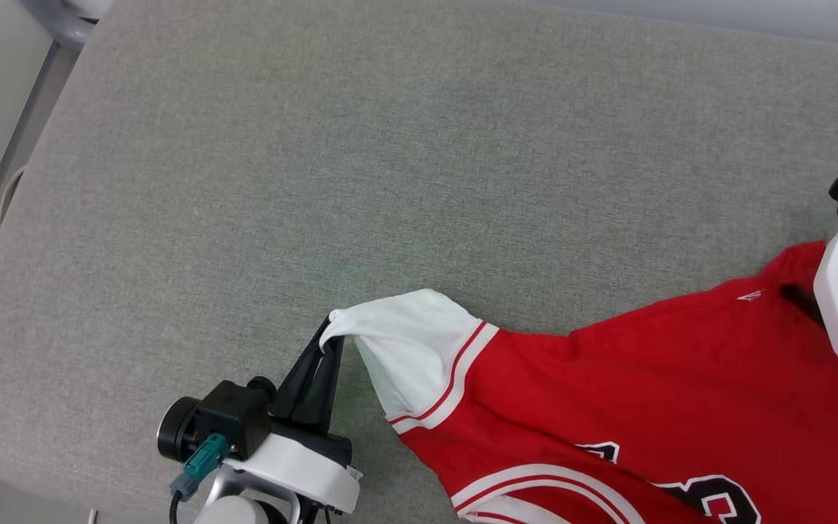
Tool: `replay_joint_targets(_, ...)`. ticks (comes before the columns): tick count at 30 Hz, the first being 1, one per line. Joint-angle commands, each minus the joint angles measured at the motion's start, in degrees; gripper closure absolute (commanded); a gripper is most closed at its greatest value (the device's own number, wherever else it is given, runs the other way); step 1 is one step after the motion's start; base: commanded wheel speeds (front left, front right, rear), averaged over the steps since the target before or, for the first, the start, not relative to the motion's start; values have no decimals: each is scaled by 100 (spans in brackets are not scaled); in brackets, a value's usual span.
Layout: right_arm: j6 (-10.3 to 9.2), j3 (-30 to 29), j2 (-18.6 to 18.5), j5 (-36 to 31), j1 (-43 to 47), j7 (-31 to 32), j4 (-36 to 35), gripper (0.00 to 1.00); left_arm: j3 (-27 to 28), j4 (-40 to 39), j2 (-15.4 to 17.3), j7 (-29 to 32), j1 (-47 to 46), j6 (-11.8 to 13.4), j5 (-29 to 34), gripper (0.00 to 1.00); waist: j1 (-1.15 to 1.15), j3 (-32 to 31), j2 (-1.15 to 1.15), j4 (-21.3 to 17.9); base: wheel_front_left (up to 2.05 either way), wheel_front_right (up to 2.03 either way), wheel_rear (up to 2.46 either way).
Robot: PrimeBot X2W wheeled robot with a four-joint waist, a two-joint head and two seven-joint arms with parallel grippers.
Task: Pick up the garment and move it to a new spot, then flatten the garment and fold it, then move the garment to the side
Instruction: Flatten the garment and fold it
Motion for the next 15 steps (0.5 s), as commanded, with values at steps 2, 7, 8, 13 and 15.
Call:
replay_joint_targets(2, -4, 297, 101, 137, 21, -154, 344, 0, -1, 56, -34, -34, -94, -37, 26, 100, -1, 90, 0, 86, 0, 0, 0)
replay_joint_targets(7, 5, 818, 35, 357, 214, -259, 682, 0, 41, 138, -73, -53, -133, -37, 18, 100, -1, 103, 0, 59, 0, 0, 0)
replay_joint_targets(8, 5, 876, 1, 364, 205, -346, 726, 53, 50, 155, -79, -55, -136, -39, 15, 100, -1, 96, 0, 44, 0, 0, 0)
replay_joint_targets(13, -4, 991, -78, 421, -7, -814, 817, 100, 85, 221, -64, -60, -144, -68, 19, 100, -1, 9, 0, -45, 0, 0, 0)
replay_joint_targets(15, -6, 1027, -103, 413, -172, -1147, 793, 100, 109, 256, -39, -62, -122, -76, 25, 100, -1, -77, 0, -102, 0, 0, 0)
